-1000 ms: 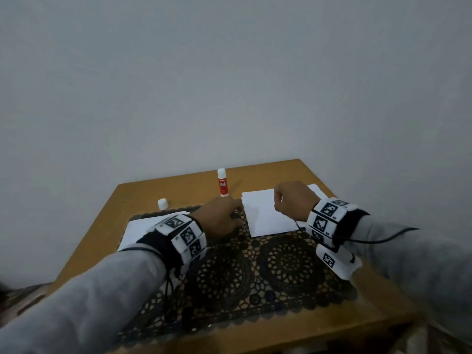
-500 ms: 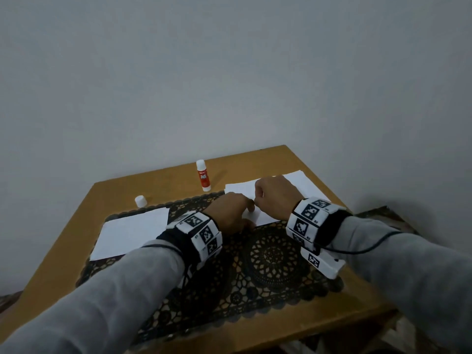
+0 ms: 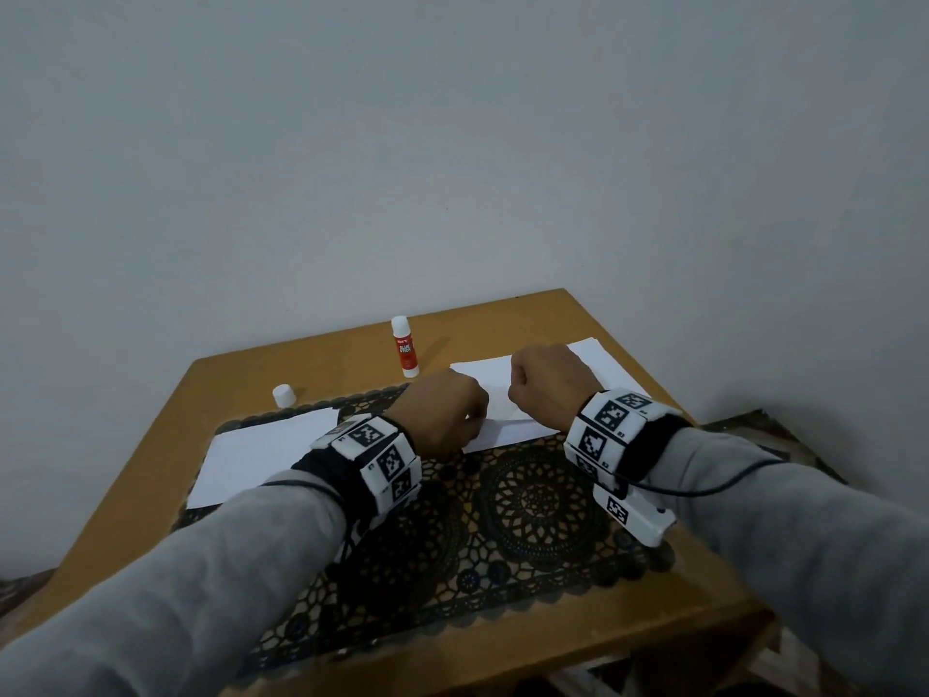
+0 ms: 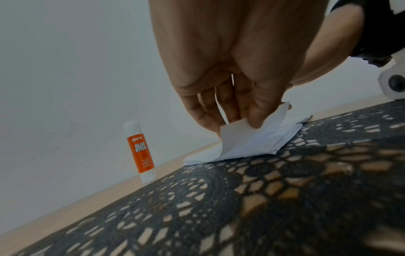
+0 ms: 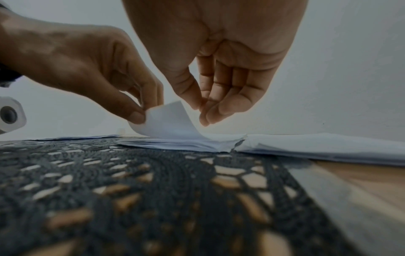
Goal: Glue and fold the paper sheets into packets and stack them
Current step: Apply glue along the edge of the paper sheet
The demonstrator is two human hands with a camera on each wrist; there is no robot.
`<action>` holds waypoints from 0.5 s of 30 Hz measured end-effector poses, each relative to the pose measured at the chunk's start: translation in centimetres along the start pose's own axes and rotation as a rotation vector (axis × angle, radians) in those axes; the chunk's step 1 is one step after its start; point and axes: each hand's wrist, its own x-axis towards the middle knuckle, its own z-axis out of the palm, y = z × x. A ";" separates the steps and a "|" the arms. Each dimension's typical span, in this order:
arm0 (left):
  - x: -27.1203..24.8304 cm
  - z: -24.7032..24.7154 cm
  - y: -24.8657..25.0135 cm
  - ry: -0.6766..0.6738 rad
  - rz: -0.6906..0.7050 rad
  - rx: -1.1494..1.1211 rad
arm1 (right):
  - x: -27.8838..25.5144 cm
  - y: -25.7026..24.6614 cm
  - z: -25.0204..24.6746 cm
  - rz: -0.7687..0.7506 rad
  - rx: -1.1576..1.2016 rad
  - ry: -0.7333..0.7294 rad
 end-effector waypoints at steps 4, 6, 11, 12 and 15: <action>-1.4 -0.5 -0.3 0.053 0.028 0.023 | 0.1 0.2 0.0 0.008 -0.006 -0.017; -3.0 -0.8 -0.8 0.070 0.031 0.010 | 0.1 0.2 -0.1 0.004 -0.001 -0.023; -7.9 -1.8 -2.5 0.005 0.004 -0.109 | 0.1 0.3 -0.1 0.009 0.019 -0.019; -8.9 -1.8 -2.9 -0.014 0.000 -0.125 | 0.1 0.4 -0.1 0.013 0.019 -0.020; -11.5 -1.4 -4.2 -0.081 -0.058 -0.134 | 0.2 0.6 0.1 0.018 0.014 -0.021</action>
